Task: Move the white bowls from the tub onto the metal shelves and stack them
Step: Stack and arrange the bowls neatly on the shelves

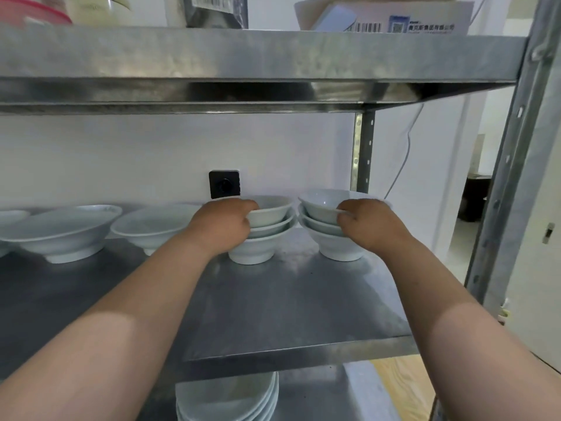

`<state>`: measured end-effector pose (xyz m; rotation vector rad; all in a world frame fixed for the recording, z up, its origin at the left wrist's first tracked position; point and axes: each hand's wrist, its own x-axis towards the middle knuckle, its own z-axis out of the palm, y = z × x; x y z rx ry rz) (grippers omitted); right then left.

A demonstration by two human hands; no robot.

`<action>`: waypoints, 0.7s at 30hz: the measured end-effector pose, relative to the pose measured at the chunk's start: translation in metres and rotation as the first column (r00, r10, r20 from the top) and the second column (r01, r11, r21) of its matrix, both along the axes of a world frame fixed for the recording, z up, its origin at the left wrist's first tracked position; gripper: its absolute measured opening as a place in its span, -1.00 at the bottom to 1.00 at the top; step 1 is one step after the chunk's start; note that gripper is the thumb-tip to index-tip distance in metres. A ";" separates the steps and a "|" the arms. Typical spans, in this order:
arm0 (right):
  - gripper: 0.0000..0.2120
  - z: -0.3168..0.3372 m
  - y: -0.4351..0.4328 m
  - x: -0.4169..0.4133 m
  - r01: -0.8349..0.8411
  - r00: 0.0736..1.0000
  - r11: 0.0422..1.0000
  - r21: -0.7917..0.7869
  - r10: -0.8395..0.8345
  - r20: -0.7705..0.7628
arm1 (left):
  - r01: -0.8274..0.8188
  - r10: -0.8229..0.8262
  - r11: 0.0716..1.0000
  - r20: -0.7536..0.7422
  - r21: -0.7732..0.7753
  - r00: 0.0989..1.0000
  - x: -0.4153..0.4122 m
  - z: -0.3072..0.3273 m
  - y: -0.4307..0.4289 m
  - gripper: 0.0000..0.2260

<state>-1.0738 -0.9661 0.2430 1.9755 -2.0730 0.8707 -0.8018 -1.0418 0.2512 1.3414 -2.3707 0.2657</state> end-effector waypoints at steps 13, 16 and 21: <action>-0.62 -0.013 -0.002 0.001 -0.082 0.959 0.971 -0.224 0.016 -0.285 | 0.008 0.001 0.995 0.084 -0.103 0.996 -0.003 -0.013 0.003 -0.75; -0.67 -0.013 0.000 0.005 -0.085 0.958 0.978 -0.191 0.028 -0.286 | 0.049 -0.051 0.990 -0.010 -0.132 0.999 0.001 -0.020 0.000 -0.76; -0.70 -0.006 -0.003 0.013 0.081 0.967 0.993 -0.088 -0.100 -0.235 | 0.106 -0.127 0.983 -0.144 -0.148 0.981 0.010 -0.027 0.004 -0.69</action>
